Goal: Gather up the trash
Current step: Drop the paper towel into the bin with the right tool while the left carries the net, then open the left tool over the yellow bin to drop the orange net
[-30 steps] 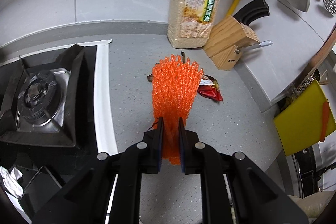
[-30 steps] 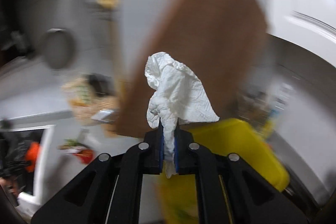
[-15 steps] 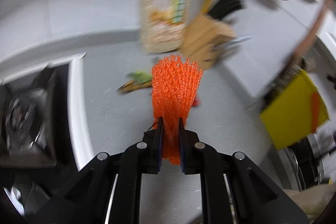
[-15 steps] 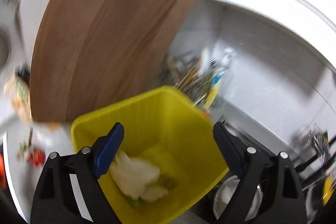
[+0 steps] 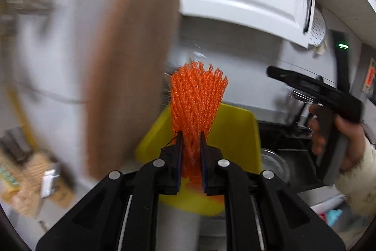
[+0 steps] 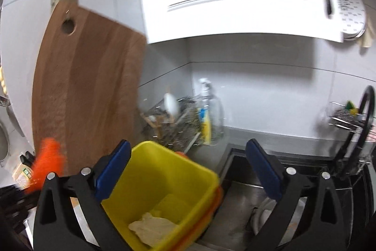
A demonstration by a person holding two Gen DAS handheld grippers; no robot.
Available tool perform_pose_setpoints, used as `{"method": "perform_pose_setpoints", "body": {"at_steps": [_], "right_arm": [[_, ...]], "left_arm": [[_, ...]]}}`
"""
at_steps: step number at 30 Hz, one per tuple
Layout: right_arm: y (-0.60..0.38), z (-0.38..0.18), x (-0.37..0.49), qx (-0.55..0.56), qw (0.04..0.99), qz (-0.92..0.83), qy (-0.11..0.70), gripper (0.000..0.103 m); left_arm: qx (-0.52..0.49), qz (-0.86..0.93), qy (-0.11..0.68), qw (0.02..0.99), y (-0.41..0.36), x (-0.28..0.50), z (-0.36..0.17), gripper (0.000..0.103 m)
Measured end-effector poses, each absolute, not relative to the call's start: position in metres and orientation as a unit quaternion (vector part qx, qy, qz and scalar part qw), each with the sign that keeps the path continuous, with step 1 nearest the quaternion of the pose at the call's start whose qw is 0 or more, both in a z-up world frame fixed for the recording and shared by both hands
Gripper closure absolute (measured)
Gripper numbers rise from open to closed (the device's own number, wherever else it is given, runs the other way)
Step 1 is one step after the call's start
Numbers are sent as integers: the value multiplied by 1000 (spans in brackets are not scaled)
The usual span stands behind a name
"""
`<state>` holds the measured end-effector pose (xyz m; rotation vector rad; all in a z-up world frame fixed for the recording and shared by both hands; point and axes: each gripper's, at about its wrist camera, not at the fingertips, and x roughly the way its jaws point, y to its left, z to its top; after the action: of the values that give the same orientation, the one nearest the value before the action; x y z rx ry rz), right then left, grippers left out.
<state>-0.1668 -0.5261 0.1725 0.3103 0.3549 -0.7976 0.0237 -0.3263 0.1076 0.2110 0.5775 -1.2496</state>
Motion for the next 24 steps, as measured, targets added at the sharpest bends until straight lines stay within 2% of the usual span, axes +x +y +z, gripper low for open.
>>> {"method": "perform_pose_setpoints", "body": {"at_steps": [4, 6, 8, 9, 10, 14, 18, 21, 24], "right_arm": [[-536, 169, -207, 160, 880, -417, 161, 8], [-544, 162, -221, 185, 873, -422, 157, 8], [-554, 155, -233, 220, 868, -419, 148, 8], [-556, 153, -238, 230, 866, -419, 145, 8], [-559, 151, -242, 241, 864, -419, 143, 8], [-555, 152, -239, 251, 880, -382, 128, 8], [-529, 169, -229, 219, 939, -256, 67, 8], [-503, 181, -212, 156, 969, -185, 56, 8], [-479, 183, -187, 123, 979, -150, 68, 8]], "left_arm": [[128, -595, 304, 733, -384, 21, 85, 88], [148, -587, 318, 729, -399, 17, 76, 73], [165, -577, 320, 733, -407, 7, 72, 16], [168, -573, 302, 743, -404, 0, 74, 7], [165, -578, 288, 745, -401, -4, 77, 4], [137, -594, 275, 743, -383, -15, 90, 4], [101, -581, 244, 770, -326, -20, 91, 4], [88, -513, 241, 819, -271, -18, 67, 3], [77, -415, 282, 862, -208, -7, 30, 4]]}}
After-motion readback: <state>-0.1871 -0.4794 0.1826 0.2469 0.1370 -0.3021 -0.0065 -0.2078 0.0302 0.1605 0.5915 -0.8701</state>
